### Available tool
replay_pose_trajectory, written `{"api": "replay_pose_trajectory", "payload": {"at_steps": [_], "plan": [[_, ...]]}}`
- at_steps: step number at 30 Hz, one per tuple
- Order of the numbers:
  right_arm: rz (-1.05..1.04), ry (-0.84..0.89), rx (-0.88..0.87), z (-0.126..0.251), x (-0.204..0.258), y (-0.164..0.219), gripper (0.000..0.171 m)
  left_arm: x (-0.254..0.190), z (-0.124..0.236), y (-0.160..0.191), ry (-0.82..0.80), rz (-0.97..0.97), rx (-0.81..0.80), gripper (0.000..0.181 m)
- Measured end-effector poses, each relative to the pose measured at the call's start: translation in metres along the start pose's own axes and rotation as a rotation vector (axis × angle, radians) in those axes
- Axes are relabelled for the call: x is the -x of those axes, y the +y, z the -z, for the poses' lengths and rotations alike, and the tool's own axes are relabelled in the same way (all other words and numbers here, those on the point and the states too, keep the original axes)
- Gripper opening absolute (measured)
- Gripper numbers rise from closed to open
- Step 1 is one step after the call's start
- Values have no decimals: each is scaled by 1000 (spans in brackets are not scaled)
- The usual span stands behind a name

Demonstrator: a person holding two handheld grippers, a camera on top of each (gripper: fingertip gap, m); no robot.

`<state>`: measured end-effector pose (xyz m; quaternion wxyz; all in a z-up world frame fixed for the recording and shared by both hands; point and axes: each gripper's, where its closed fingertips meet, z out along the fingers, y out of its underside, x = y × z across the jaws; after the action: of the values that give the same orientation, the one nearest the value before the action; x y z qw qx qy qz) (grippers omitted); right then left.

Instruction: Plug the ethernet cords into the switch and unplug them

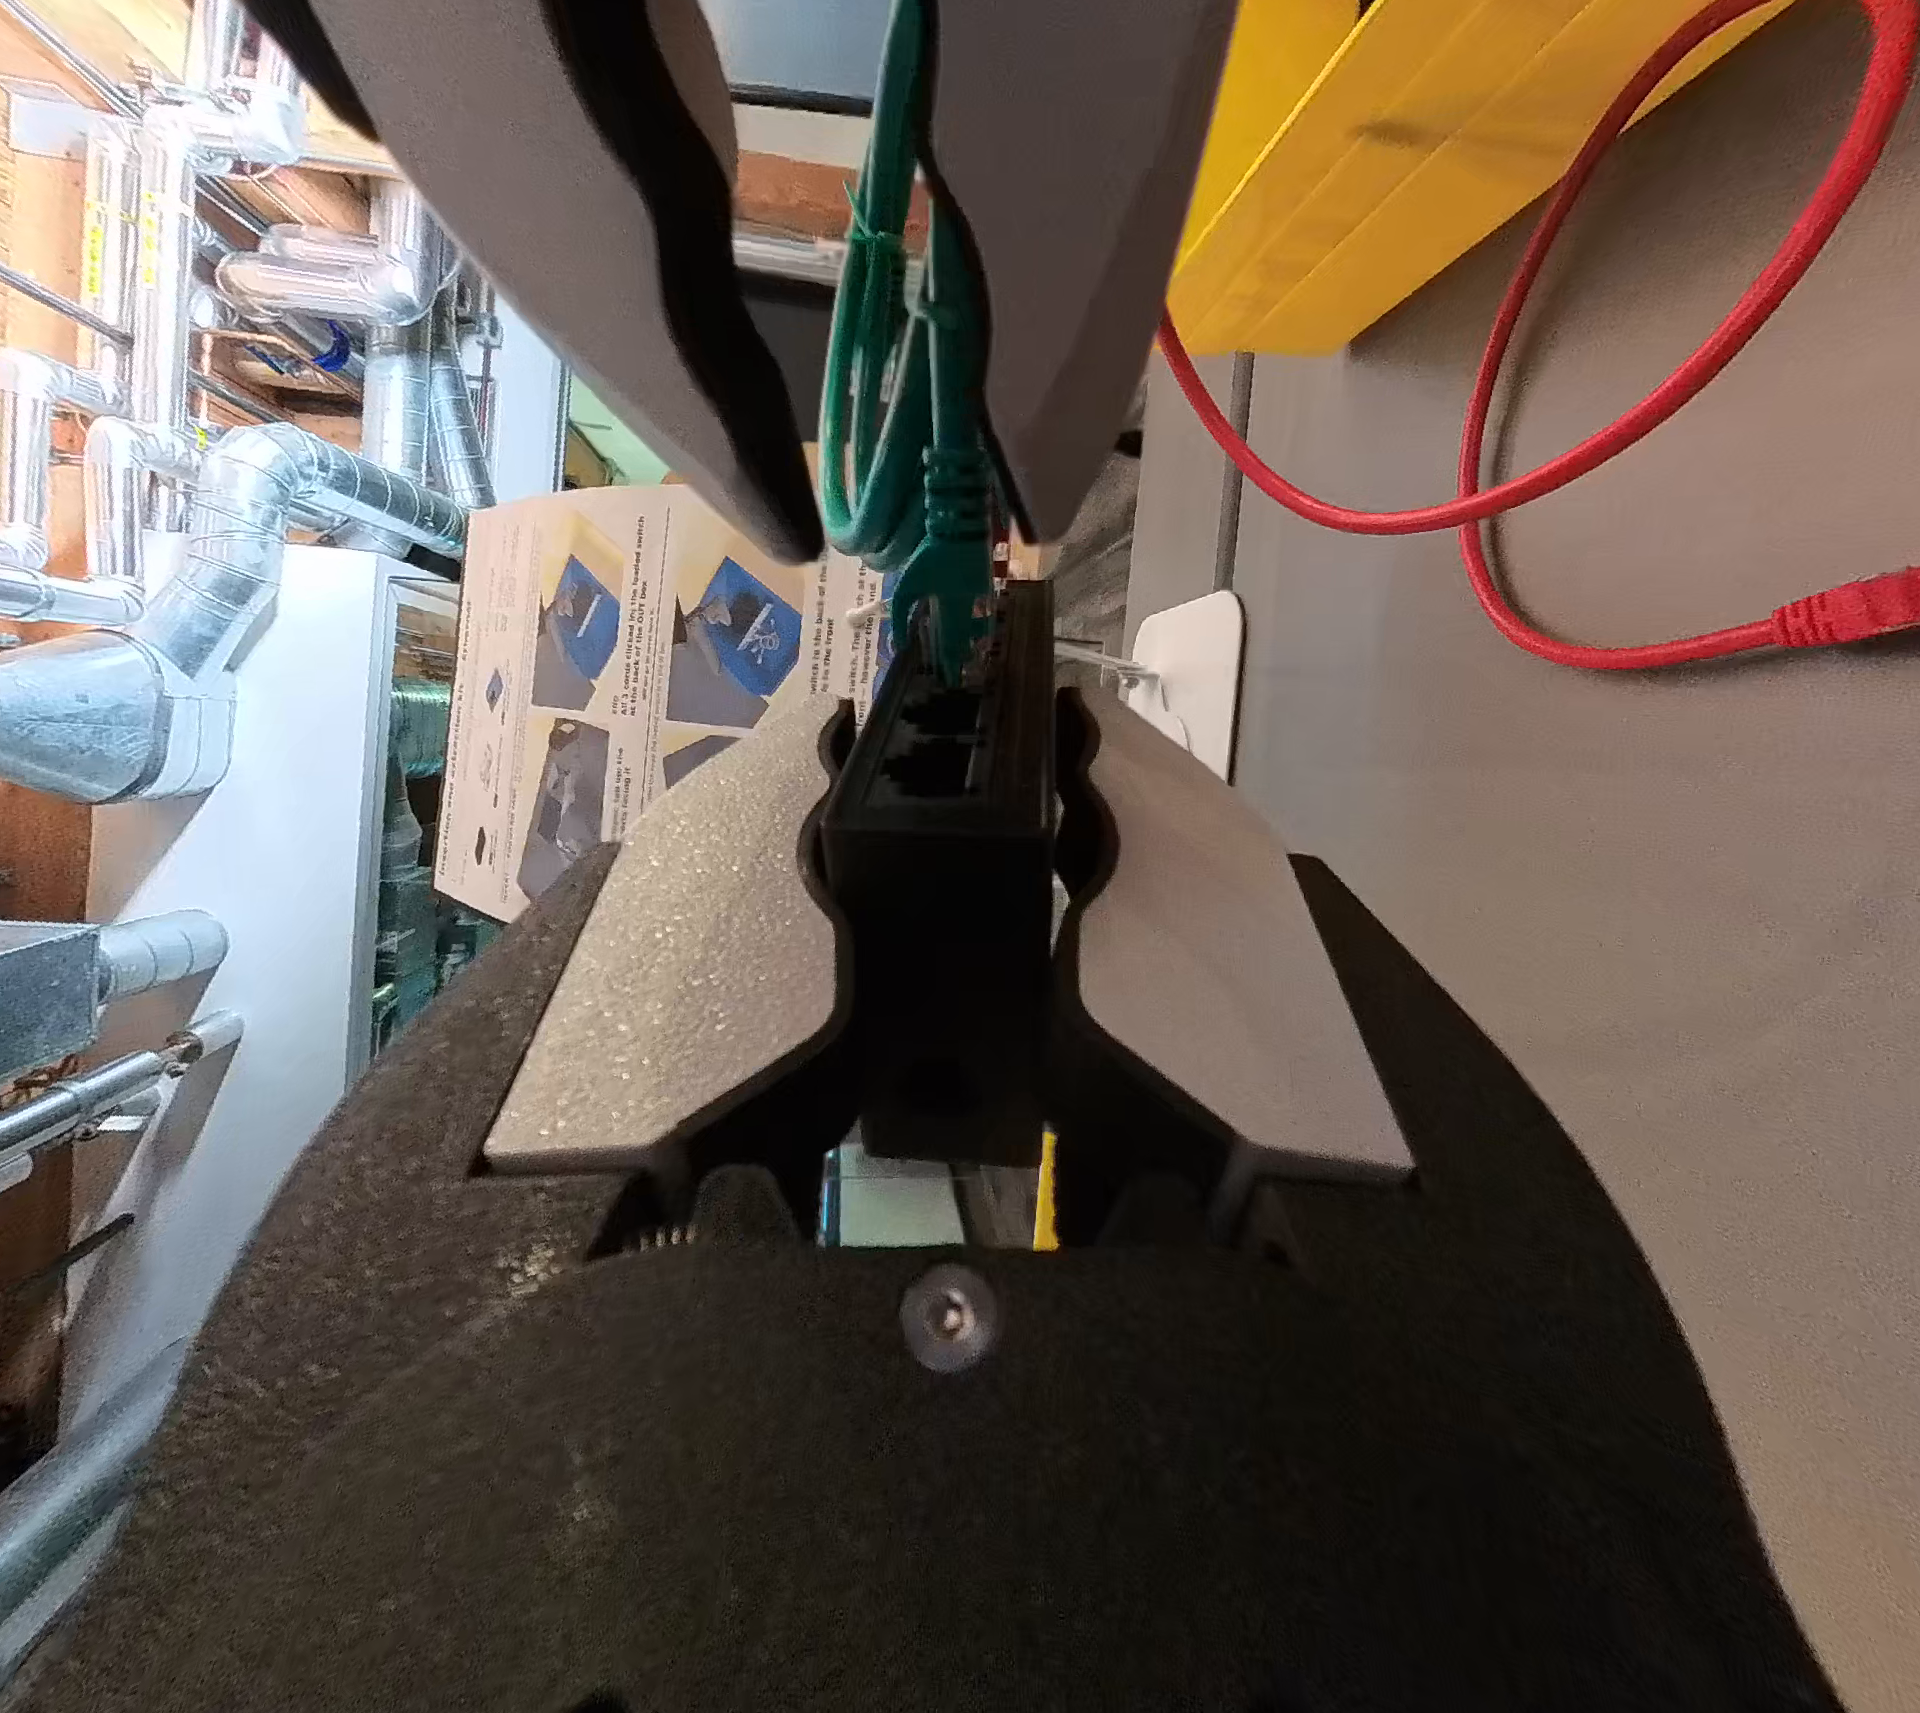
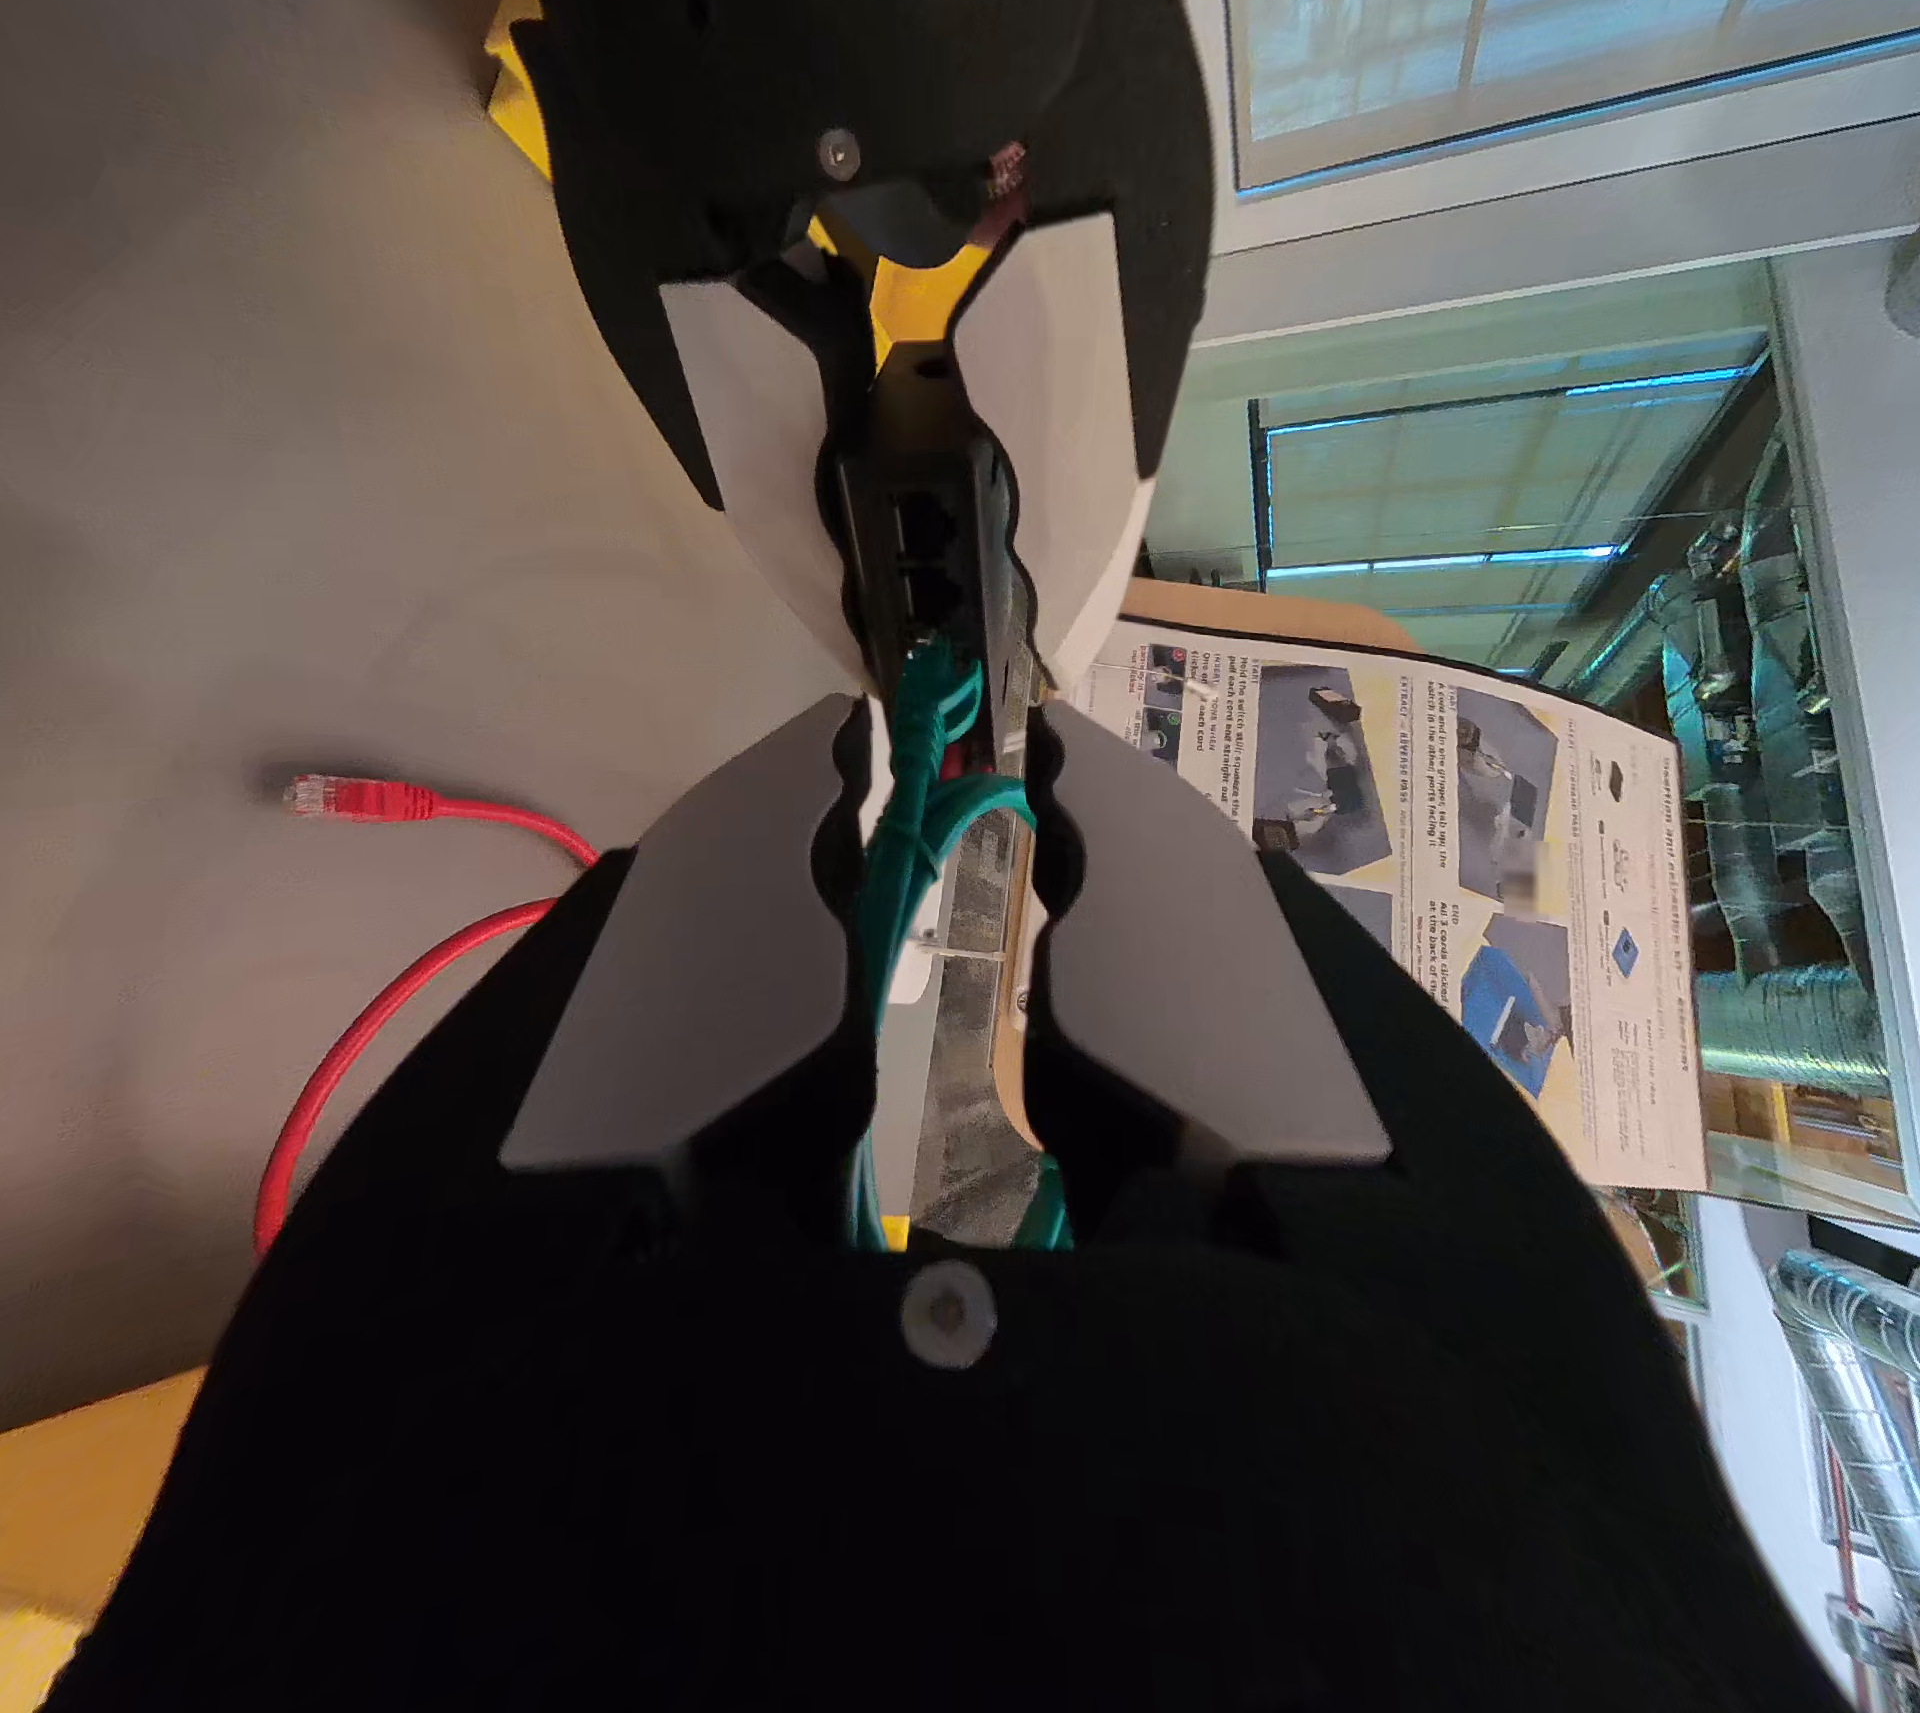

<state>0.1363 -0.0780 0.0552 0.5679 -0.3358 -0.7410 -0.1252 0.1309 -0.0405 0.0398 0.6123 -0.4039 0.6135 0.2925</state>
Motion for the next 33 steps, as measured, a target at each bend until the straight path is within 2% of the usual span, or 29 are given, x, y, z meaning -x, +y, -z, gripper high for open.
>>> {"api": "replay_pose_trajectory", "payload": {"at_steps": [5,8,11,15,17,19,22,25,26,28,29,33], "plan": [[87,23,56,-14,5,2,28,1,2,-3,-6,-2,5,37],[138,93,117,-16,-3,3,16,4,2,-2,-17,17,-3,38],[128,105,151,-15,-8,4,15,6,2,-2,-3,85,-27,36],[163,198,237,-14,-22,20,15,19,6,15,26,151,-27,37],[163,279,263,-10,-35,29,15,28,10,27,88,301,-32,40],[161,354,288,-6,-46,35,15,35,16,26,182,540,-121,51],[171,451,320,-4,-57,38,15,41,18,17,328,928,-248,89],[177,487,342,-10,-58,36,15,44,15,8,422,1190,-332,106],[174,498,351,-12,-59,35,15,44,15,2,460,1253,-379,104],[179,517,362,-16,-58,33,15,47,12,7,422,1302,-406,73],[184,515,366,-18,-57,32,15,47,8,13,367,1292,-391,68],[211,522,375,-25,-53,27,15,46,3,18,292,1231,-366,78]]}}
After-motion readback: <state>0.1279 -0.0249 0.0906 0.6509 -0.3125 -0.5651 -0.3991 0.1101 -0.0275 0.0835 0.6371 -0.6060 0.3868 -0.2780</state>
